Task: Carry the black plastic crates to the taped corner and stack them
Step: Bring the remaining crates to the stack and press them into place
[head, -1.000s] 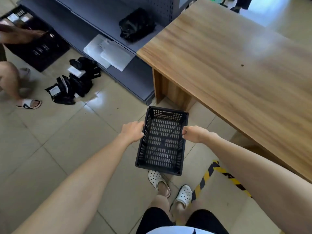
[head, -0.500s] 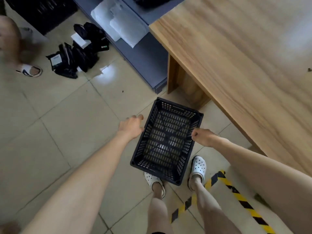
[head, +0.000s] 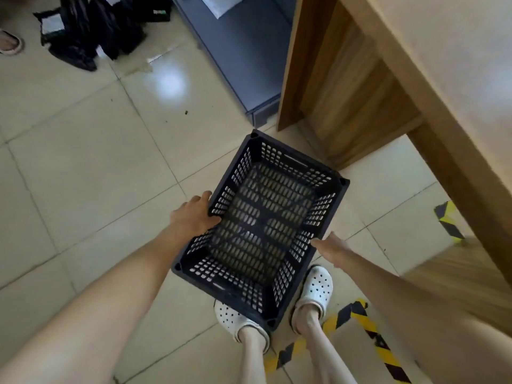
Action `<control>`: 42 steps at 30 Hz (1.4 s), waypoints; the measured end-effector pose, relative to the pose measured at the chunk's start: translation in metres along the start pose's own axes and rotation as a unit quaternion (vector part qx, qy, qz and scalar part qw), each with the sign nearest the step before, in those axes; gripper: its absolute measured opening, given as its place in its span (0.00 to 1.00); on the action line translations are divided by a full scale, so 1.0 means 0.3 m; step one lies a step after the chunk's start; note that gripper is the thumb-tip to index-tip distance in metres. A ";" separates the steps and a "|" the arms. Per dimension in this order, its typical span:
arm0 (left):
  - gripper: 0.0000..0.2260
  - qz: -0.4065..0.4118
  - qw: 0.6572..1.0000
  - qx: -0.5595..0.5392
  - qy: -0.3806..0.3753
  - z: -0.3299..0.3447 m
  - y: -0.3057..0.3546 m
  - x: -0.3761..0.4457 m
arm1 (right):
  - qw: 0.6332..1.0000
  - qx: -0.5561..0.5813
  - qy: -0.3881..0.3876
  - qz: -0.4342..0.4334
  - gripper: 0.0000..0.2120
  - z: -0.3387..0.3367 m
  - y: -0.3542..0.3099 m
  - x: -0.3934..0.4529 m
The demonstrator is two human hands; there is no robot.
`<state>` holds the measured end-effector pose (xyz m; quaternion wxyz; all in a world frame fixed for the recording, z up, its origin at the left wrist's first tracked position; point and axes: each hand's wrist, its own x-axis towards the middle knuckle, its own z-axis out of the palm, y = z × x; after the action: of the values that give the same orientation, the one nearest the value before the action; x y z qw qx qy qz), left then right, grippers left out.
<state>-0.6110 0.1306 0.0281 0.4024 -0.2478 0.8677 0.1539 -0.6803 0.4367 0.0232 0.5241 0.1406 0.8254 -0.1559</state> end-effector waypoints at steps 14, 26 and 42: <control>0.43 -0.076 0.949 -0.296 -0.081 0.221 -0.096 0.314 | 0.979 0.174 0.039 0.103 0.29 0.132 0.059 0.424; 0.34 -0.161 0.970 -0.182 -0.025 0.132 -0.182 0.026 | 0.993 0.115 0.021 0.025 0.21 0.030 -0.071 0.183; 0.26 -0.232 0.936 -0.252 0.075 -0.445 -0.607 -0.937 | 0.924 -0.233 0.093 -0.288 0.25 -0.235 -0.926 -0.897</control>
<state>-0.4377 0.0031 0.3175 0.2847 -0.5464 0.7466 0.2511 -0.7375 0.1934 0.3267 0.3955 -0.2155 0.8883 -0.0900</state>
